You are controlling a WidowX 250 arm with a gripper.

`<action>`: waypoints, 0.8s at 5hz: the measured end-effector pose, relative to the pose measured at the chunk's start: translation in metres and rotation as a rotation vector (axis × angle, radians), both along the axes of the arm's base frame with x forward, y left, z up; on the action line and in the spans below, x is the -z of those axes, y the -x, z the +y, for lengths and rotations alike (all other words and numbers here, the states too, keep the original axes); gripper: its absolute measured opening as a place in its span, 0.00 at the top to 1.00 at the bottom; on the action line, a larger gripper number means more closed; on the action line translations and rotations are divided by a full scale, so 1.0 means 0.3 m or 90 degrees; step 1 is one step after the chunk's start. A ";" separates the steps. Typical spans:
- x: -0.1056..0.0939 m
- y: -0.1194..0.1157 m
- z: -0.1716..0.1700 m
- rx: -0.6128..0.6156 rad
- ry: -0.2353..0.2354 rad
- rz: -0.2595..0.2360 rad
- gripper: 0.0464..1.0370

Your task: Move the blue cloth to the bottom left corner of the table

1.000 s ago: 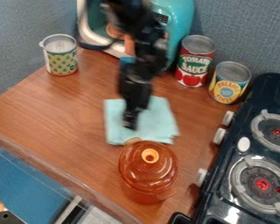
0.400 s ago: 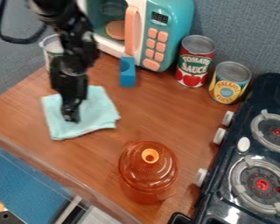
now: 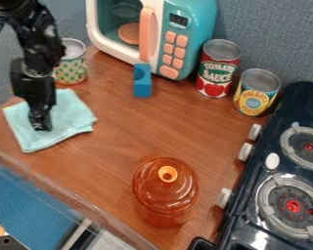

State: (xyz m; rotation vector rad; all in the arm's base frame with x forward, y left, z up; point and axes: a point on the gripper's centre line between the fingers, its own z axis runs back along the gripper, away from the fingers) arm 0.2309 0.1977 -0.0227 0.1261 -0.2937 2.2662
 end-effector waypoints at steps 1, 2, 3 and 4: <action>0.003 0.062 0.066 -0.049 0.004 -0.003 0.04; 0.002 0.073 0.076 -0.054 0.005 0.000 0.04; 0.001 0.084 0.073 -0.056 0.031 -0.008 0.04; -0.012 0.147 0.057 -0.072 0.066 0.005 0.04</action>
